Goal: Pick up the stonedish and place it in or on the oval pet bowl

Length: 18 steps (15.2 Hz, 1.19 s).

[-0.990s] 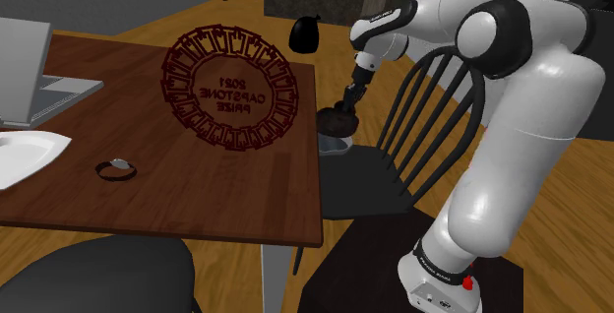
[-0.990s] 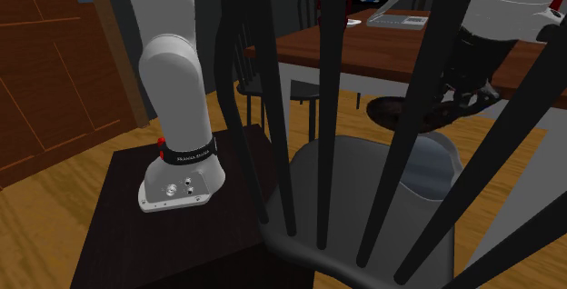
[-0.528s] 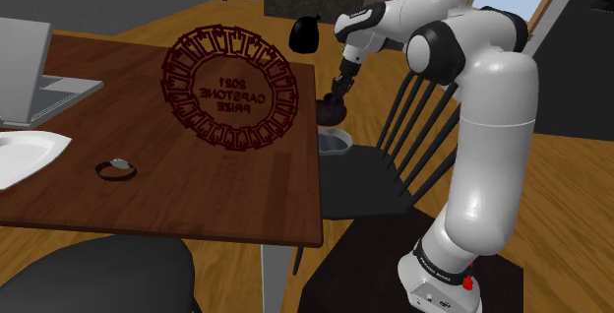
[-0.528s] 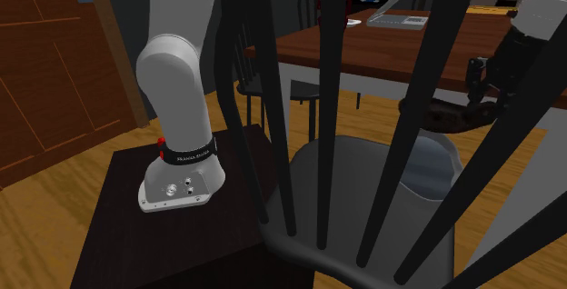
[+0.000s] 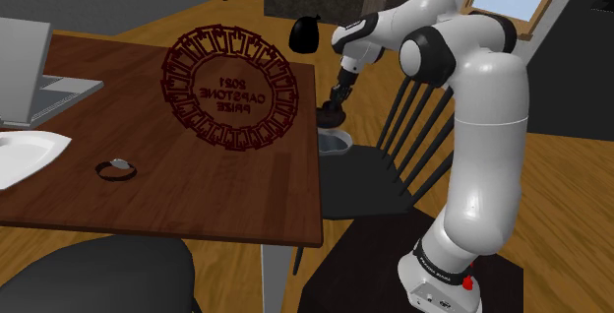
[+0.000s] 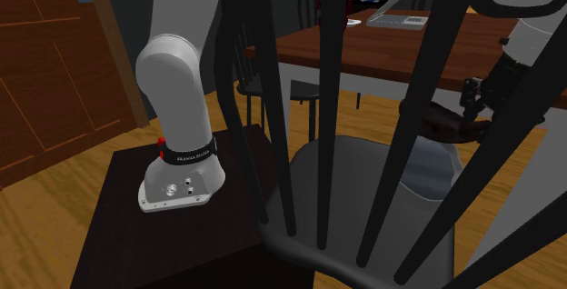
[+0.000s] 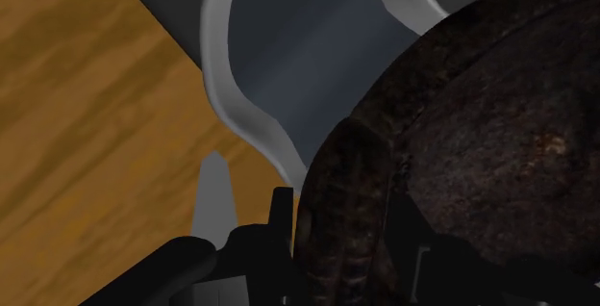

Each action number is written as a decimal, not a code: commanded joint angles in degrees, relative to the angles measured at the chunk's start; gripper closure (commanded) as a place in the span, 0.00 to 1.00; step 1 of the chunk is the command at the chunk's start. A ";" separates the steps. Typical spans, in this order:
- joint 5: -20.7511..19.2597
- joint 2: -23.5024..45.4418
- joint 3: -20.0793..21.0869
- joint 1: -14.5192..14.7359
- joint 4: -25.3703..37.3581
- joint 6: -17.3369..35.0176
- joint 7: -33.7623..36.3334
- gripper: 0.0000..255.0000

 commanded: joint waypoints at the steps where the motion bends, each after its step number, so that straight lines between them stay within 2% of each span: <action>1: 0.59 0.57 0.41 0.12 -0.91 1.20 -0.53 1.00; 6: 2.23 2.55 1.17 -0.27 -2.41 4.14 -2.08 1.00; 14: 2.22 2.55 1.19 -0.28 -2.41 4.14 -2.08 1.00; 15: 2.22 2.54 1.18 -0.28 -2.43 4.16 -2.09 0.00; 18: 2.22 2.53 1.18 -0.27 -2.45 4.16 -2.09 0.00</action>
